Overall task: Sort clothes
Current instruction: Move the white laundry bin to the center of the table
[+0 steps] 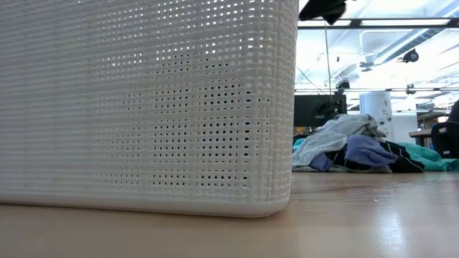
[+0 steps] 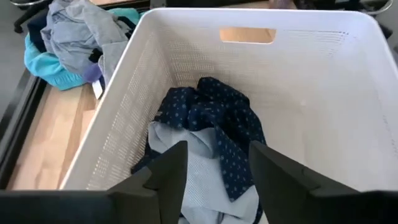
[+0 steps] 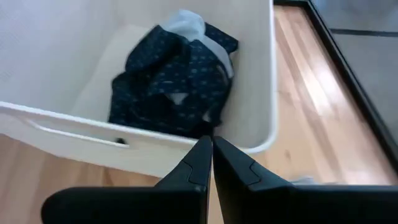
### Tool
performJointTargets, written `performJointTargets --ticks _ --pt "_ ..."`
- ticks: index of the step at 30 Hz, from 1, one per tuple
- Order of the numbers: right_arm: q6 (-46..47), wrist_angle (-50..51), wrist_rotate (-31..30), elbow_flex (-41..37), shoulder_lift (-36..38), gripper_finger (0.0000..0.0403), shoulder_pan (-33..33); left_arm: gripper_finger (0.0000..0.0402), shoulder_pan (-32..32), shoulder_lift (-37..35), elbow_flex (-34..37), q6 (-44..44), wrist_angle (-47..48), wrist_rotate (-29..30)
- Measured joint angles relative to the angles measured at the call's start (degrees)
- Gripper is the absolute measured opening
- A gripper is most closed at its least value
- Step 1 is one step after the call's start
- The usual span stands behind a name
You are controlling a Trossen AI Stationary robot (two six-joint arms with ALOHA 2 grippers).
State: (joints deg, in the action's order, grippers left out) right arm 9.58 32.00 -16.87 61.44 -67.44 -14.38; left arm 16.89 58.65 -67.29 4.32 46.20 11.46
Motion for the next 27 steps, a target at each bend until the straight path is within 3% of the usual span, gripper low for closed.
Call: performJointTargets --ticks 7,11,14,27 --pt "7.47 -15.19 -3.32 -11.00 -1.22 0.0000 -8.73 0.0118 4.00 -4.99 5.19 0.43 -4.48 -0.57" --pt "9.05 -22.25 -7.91 -14.62 -4.13 0.0000 -9.78 0.0097 7.78 -5.35 6.17 0.52 -5.45 -1.52" --pt "8.72 -25.12 -11.34 -14.96 -6.42 0.0000 -8.89 0.0079 10.27 -4.62 6.21 0.72 -7.28 -1.51" --pt "2.77 -29.13 -11.57 -11.52 -11.24 0.0000 3.19 0.0023 16.80 1.16 6.21 0.55 -10.73 -1.51"
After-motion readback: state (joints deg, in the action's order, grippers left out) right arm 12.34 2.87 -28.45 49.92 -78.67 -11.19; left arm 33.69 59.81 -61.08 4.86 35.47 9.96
